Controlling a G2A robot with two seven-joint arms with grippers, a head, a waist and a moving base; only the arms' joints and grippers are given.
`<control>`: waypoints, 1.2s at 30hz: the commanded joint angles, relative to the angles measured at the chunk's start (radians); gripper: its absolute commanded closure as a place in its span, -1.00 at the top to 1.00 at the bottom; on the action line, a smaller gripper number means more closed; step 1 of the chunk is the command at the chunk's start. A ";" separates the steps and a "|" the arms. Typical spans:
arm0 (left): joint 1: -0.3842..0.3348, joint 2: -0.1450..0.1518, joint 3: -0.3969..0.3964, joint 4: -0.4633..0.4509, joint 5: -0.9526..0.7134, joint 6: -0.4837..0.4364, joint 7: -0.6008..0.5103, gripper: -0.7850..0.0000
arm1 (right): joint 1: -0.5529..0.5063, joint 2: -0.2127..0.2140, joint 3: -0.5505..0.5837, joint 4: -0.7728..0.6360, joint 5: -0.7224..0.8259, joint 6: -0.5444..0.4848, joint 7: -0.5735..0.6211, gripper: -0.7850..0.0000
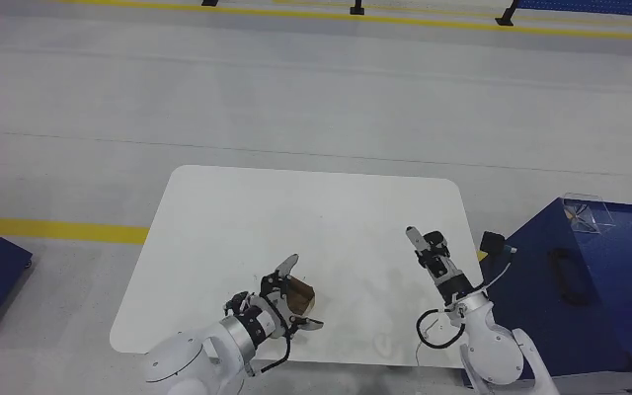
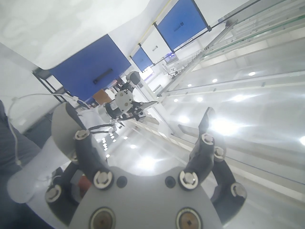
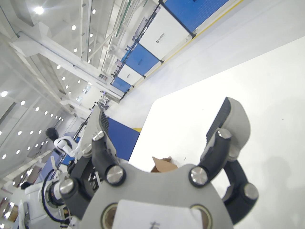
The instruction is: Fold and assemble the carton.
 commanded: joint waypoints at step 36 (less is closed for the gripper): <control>-0.257 0.079 0.406 0.419 0.334 0.278 0.369 1.00 | 0.434 -0.115 -0.639 0.513 -0.694 0.182 0.174 1.00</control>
